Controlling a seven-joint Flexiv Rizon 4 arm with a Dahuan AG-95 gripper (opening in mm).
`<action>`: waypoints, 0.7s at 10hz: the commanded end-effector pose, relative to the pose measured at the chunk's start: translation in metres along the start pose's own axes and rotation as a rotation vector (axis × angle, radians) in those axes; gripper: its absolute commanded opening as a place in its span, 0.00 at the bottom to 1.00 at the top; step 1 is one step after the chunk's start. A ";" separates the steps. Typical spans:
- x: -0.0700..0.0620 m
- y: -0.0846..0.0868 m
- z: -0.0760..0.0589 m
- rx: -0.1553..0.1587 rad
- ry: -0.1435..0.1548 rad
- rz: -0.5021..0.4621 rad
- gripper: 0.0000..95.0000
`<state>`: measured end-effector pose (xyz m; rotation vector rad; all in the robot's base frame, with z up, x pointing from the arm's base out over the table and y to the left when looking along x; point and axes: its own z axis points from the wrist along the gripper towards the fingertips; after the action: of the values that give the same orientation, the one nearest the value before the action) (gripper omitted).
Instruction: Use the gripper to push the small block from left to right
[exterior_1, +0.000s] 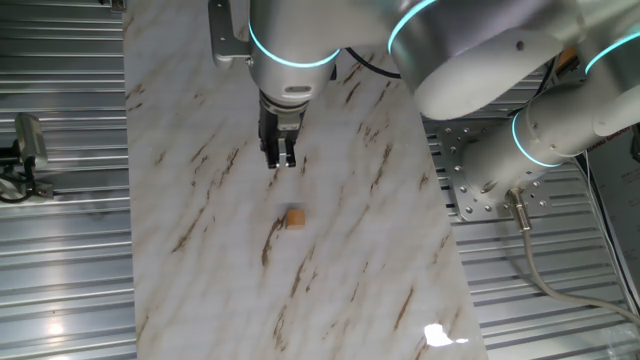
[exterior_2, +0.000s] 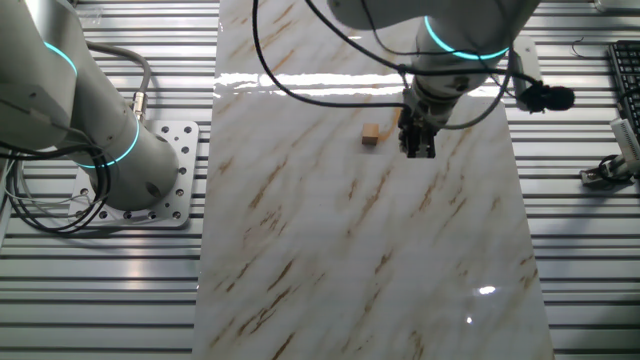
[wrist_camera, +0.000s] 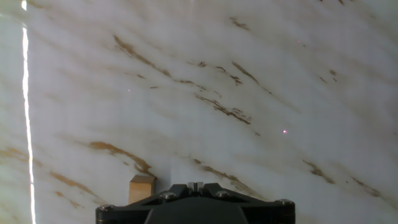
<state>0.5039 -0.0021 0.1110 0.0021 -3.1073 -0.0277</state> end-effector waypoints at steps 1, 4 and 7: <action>0.000 0.001 0.007 -0.002 -0.008 0.003 0.00; 0.003 0.006 0.018 0.005 -0.025 0.000 0.00; 0.004 0.015 0.030 0.004 -0.039 0.008 0.00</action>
<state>0.4987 0.0168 0.0788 -0.0105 -3.1446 -0.0259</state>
